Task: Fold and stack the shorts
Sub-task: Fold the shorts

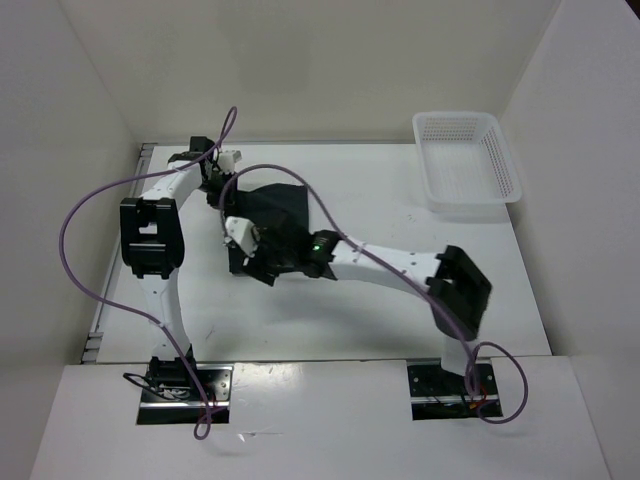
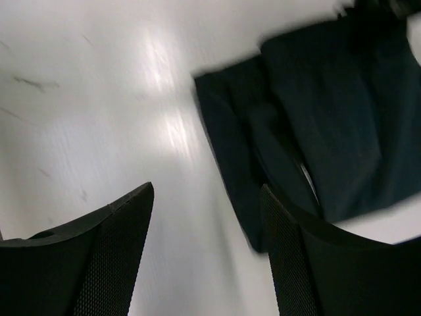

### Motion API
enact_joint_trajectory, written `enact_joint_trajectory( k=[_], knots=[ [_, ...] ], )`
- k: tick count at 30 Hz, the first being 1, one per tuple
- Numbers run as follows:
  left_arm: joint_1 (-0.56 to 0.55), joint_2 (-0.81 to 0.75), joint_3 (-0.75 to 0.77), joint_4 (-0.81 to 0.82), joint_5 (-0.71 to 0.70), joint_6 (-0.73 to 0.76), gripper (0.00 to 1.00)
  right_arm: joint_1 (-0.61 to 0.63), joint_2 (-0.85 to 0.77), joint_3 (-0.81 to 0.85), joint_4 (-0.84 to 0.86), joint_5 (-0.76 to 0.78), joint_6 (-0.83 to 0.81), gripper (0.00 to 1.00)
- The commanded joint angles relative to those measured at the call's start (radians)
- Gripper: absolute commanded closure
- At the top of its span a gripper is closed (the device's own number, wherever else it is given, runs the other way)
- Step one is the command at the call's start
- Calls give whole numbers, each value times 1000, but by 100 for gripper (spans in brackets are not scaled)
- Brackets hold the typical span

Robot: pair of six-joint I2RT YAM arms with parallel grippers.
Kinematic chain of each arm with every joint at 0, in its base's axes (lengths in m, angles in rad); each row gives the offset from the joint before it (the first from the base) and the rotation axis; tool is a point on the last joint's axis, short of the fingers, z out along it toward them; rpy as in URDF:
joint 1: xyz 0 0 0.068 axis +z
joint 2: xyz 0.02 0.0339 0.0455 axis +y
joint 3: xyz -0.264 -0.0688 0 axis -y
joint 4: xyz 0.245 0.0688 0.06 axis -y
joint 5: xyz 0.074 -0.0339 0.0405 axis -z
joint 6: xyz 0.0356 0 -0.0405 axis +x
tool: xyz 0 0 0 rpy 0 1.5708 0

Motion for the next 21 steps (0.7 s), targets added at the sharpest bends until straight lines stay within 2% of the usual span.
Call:
enact_joint_trajectory(
  k=[1, 2, 4, 9, 16, 21],
  knots=[
    [5, -17, -4, 40, 30, 5, 76, -84, -166, -181, 23, 158, 85, 29],
    [5, -17, -4, 40, 30, 5, 76, -104, -204, -210, 34, 210, 109, 29],
    [5, -17, -4, 40, 39, 5, 76, -160, -213, -273, 48, 211, 153, 29],
    [5, -17, -4, 31, 39, 5, 72, -203, -174, -336, 115, 56, 178, 29],
    [5, -26, -15, 21, 30, 5, 69, -261, -121, -350, 169, 5, 274, 29],
    [5, -26, -15, 12, 41, 5, 67, -272, -53, -350, 238, 27, 320, 38]
  ],
)
